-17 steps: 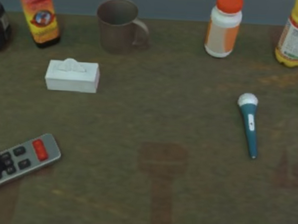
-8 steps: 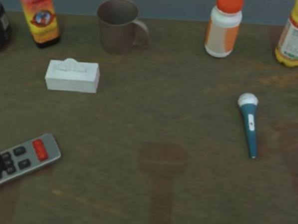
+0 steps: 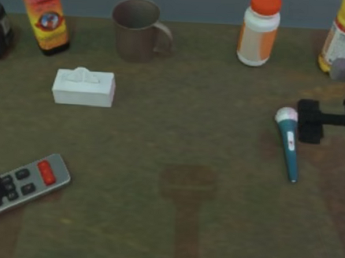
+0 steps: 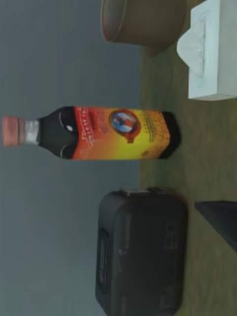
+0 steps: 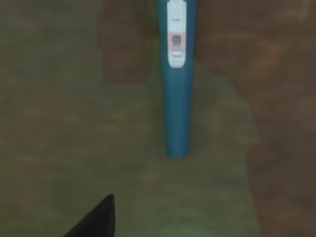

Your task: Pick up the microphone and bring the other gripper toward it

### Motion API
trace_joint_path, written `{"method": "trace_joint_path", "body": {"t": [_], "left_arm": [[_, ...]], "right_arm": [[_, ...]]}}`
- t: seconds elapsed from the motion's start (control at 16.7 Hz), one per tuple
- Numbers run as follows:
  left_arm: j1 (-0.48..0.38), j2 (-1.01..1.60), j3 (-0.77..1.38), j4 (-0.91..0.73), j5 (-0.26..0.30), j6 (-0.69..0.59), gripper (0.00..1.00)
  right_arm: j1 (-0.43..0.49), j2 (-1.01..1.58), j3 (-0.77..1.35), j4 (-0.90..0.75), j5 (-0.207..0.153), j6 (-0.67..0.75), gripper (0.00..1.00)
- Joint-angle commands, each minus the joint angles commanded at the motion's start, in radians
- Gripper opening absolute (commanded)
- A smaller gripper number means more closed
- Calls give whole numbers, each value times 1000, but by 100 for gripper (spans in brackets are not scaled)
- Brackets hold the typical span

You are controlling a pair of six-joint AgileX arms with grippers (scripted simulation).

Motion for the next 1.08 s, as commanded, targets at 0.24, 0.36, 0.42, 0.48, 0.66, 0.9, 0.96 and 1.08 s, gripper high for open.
{"method": "trace_joint_path", "body": {"t": [0.24, 0.36, 0.42, 0.48, 0.66, 0.9, 0.96, 1.08], "left_arm": [[0, 0, 0, 0, 0, 0, 100], [0, 0, 0, 0, 0, 0, 100], [0, 0, 0, 0, 0, 0, 100], [0, 0, 0, 0, 0, 0, 100], [0, 0, 0, 0, 0, 0, 100], [0, 0, 0, 0, 0, 0, 100], [0, 0, 0, 0, 0, 0, 100], [0, 0, 0, 0, 0, 0, 100]], "right_arm": [[45, 259, 186, -113, 4, 50, 100], [59, 337, 247, -147, 5, 65, 100], [64, 360, 267, -157, 5, 70, 100], [67, 374, 279, -163, 5, 73, 100], [68, 378, 283, -165, 5, 74, 100], [63, 387, 274, -147, 5, 72, 100], [64, 404, 265, -124, 5, 71, 100], [63, 452, 241, -49, 5, 70, 100]]}}
